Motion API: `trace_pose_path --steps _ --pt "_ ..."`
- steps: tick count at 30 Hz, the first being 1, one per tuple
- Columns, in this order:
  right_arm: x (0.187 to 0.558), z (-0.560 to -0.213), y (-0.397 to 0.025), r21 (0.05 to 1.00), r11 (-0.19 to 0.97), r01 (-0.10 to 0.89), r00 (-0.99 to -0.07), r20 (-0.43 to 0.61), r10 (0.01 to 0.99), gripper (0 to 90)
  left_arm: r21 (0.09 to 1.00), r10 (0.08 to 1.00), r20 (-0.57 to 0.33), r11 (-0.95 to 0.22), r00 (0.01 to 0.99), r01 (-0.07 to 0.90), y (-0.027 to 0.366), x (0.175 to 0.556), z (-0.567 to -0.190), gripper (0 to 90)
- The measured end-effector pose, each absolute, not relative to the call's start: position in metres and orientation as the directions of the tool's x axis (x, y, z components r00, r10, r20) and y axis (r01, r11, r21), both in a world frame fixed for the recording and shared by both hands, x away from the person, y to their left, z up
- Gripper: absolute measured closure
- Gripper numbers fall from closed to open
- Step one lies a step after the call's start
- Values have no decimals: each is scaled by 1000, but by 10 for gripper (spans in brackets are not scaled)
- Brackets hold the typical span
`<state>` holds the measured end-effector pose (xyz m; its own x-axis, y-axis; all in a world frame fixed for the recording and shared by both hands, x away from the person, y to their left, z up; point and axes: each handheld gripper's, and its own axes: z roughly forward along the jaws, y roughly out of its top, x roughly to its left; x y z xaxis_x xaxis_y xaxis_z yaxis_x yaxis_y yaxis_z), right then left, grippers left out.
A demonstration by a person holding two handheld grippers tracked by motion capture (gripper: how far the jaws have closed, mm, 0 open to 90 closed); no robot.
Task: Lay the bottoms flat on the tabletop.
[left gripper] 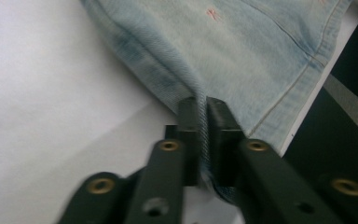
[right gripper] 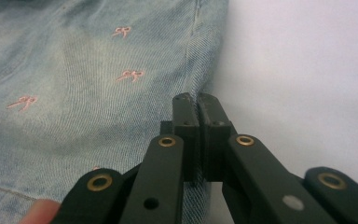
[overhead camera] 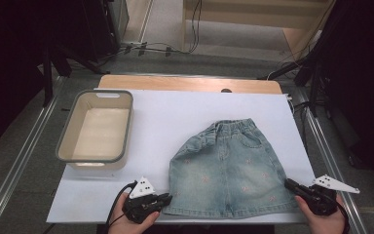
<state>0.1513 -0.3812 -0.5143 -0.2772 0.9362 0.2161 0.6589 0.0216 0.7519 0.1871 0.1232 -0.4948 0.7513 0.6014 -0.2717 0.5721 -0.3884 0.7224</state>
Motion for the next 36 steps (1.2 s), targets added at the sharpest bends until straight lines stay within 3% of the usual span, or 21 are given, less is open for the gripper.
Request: trace_pose_path --steps 4,9,17,26,36 --pt "151 -514 -382 762 28 647 -292 213 933 858 765 574 -244 -383 782 519 120 194 -479 564" --pt "152 -515 -381 766 25 643 -295 217 930 858 792 603 -195 -368 774 487 102 215 -467 512" --pt "153 -518 -382 762 24 647 -296 222 929 857 804 564 -174 -392 807 448 55 257 -463 262" --pt "153 -518 -383 764 22 645 -304 230 925 857 769 597 -117 -452 794 453 19 301 -464 6" --pt "154 -518 -382 767 26 641 -314 231 921 857 696 646 7 -552 764 460 -10 330 -488 0"
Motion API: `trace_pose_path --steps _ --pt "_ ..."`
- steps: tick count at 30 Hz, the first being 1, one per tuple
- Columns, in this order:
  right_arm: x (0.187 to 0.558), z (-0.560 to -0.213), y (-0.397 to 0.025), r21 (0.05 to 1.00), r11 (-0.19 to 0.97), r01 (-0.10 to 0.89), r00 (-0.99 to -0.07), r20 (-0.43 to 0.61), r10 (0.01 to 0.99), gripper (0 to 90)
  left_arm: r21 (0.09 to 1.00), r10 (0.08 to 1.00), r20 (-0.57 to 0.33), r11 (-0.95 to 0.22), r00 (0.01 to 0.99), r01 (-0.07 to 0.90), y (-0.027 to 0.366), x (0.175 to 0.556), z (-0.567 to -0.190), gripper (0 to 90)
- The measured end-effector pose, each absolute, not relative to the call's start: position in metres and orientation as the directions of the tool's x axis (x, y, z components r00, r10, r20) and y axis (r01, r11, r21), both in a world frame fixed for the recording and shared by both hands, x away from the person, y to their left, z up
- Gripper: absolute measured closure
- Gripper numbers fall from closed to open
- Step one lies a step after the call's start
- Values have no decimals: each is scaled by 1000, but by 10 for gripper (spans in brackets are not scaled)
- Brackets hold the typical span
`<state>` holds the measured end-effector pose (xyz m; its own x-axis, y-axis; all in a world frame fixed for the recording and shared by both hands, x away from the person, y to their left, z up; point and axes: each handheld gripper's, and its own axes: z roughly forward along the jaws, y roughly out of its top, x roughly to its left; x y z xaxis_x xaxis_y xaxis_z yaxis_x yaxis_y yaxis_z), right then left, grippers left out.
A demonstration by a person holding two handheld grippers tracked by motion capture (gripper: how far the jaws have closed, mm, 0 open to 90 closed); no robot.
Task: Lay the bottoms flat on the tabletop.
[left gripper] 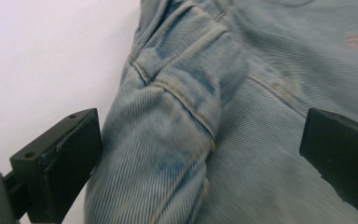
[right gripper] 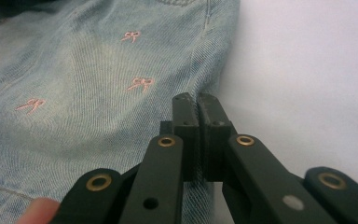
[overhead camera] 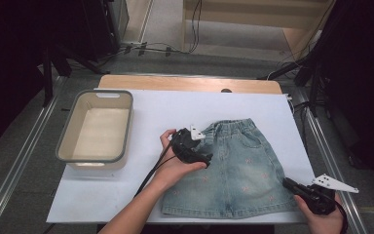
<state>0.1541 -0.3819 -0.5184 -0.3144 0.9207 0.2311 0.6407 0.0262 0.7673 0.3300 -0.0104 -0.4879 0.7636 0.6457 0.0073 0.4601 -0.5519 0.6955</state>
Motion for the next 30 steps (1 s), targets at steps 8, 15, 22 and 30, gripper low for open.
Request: trace_pose_path --steps 8,15,22,30 --pt "154 -519 -383 770 30 637 -319 227 920 857 654 735 1 -513 678 555 -3 355 -491 39" --pt "154 -519 -383 771 33 636 -319 223 921 857 721 758 -65 -414 649 556 18 370 -474 252" --pt "155 -520 -381 791 55 609 -307 171 936 675 703 754 -132 -386 643 597 34 390 -477 491" --pt "175 -496 -370 854 66 517 -361 148 921 383 695 747 -190 -356 637 624 39 403 -486 563"
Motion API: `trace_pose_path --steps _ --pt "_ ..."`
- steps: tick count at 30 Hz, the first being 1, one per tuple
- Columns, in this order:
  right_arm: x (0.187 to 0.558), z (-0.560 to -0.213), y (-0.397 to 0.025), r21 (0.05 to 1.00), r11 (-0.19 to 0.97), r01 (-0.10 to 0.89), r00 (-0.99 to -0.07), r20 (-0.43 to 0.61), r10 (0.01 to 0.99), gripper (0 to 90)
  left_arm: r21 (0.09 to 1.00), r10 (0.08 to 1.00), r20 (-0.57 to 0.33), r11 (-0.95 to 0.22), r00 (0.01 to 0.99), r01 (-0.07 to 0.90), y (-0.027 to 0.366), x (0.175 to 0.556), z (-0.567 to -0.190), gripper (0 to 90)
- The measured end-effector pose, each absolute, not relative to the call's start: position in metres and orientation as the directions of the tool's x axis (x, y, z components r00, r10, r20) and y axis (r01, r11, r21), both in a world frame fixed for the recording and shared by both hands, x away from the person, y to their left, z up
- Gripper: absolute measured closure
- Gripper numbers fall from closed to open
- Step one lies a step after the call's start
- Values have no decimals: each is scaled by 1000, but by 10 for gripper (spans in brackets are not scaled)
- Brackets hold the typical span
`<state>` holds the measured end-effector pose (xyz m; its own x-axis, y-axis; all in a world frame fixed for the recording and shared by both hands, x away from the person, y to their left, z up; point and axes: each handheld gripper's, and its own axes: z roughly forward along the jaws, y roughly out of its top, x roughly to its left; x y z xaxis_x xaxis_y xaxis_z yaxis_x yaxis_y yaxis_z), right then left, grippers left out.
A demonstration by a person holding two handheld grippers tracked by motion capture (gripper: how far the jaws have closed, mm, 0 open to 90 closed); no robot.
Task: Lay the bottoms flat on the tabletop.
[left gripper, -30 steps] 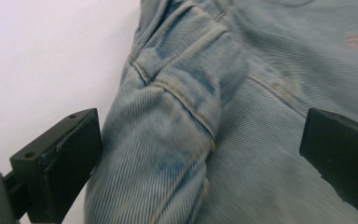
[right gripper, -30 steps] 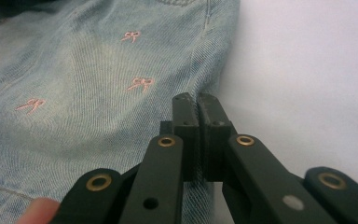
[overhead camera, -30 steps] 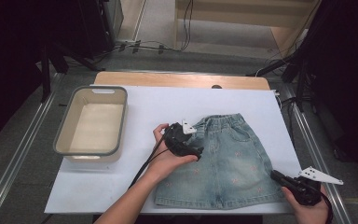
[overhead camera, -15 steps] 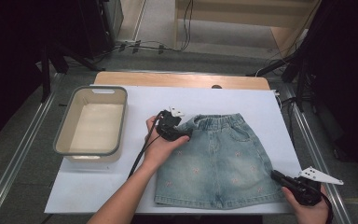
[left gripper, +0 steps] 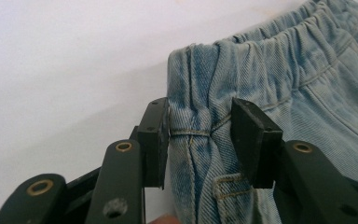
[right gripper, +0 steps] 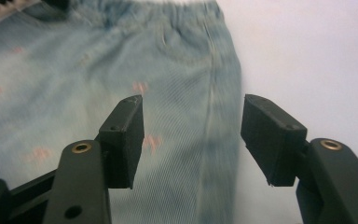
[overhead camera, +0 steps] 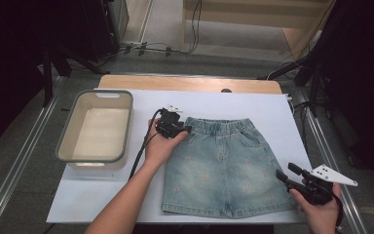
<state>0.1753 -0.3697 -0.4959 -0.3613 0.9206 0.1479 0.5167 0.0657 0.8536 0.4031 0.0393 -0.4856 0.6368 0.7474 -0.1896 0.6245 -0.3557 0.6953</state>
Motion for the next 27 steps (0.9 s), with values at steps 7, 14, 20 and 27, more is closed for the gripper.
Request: trace_pose_path --steps 7,14,20,27 --pt "215 -468 -352 887 112 447 -412 94 906 379 696 756 -168 -364 633 619 40 410 -490 530" --pt "269 -465 -335 887 165 431 -490 76 869 378 698 752 -202 -339 628 630 41 414 -490 530" --pt "309 -471 -327 845 195 499 -484 85 871 400 687 750 -214 -339 626 642 43 419 -495 533" --pt "350 -476 -321 816 182 549 -454 109 884 431 676 744 -248 -326 621 661 42 422 -501 567"
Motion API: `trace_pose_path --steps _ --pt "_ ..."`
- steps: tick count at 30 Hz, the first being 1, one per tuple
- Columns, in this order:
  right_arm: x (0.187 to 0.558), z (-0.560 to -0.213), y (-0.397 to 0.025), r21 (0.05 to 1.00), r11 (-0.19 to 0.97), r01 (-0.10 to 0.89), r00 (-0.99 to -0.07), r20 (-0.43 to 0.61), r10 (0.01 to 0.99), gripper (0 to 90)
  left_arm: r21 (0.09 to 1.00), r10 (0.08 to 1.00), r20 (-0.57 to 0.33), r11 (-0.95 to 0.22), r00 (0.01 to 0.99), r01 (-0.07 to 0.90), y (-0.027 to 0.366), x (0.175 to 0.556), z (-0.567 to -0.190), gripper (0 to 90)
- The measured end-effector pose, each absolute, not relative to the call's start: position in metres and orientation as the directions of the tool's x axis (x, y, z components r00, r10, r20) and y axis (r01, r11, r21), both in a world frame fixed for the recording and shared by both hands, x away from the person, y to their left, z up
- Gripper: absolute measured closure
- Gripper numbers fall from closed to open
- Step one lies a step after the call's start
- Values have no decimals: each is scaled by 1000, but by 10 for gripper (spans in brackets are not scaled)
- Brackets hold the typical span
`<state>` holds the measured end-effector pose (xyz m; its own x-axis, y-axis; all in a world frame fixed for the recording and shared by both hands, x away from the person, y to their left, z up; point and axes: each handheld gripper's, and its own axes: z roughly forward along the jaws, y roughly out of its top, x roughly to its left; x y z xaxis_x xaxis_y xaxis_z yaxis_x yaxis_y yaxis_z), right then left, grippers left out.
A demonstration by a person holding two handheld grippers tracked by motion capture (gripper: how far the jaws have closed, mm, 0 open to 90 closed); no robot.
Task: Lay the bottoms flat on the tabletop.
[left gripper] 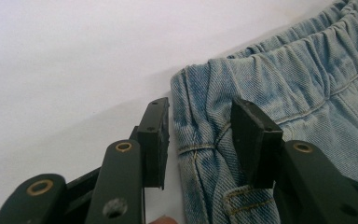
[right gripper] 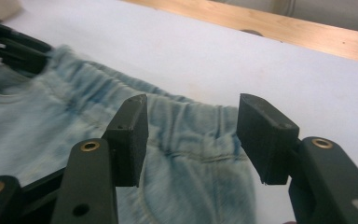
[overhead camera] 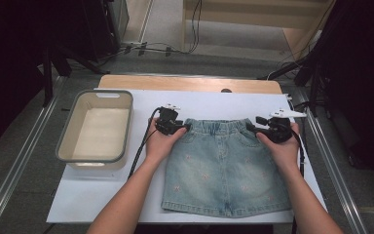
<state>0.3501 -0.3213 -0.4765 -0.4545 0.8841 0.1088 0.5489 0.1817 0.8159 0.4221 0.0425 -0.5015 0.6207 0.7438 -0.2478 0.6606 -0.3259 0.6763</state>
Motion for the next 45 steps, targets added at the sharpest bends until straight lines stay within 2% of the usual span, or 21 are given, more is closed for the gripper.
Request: trace_pose_path --steps 2,12,13,18,19,23,25,27,29,32,38,45 --pt "359 -480 -321 802 185 568 -437 103 894 436 672 740 -250 -331 624 662 42 422 -502 599" --pt "379 -506 -317 722 194 664 -370 92 925 465 653 736 -302 -303 606 694 44 426 -505 616" --pt "380 -509 -318 717 172 676 -363 121 924 512 652 736 -304 -303 605 696 44 426 -505 623" --pt "381 -518 -319 700 113 705 -339 194 921 619 651 721 -338 -285 605 703 46 427 -506 674" --pt "381 -517 -320 697 103 710 -338 210 917 674 653 717 -337 -289 610 700 46 427 -506 691" --pt "380 -510 -317 675 133 726 -349 194 917 759 659 717 -312 -310 623 686 44 424 -500 737" --pt "380 -506 -313 679 172 714 -366 152 918 771 660 708 -326 -304 627 687 46 426 -494 747" --pt "381 -500 -310 691 164 704 -372 162 914 773 670 709 -332 -287 622 685 52 431 -485 749" --pt "383 -497 -305 701 164 694 -388 173 905 773 686 727 -305 -280 615 672 57 437 -479 748" --pt "390 -491 -294 717 201 668 -403 122 907 772 685 756 -277 -277 592 674 59 448 -478 746" --pt "407 -486 -291 746 208 633 -364 50 930 772 706 771 -231 -287 593 648 54 456 -482 746" --pt "422 -512 -295 724 180 665 -315 53 948 770 676 784 -236 -292 574 677 51 463 -492 747"
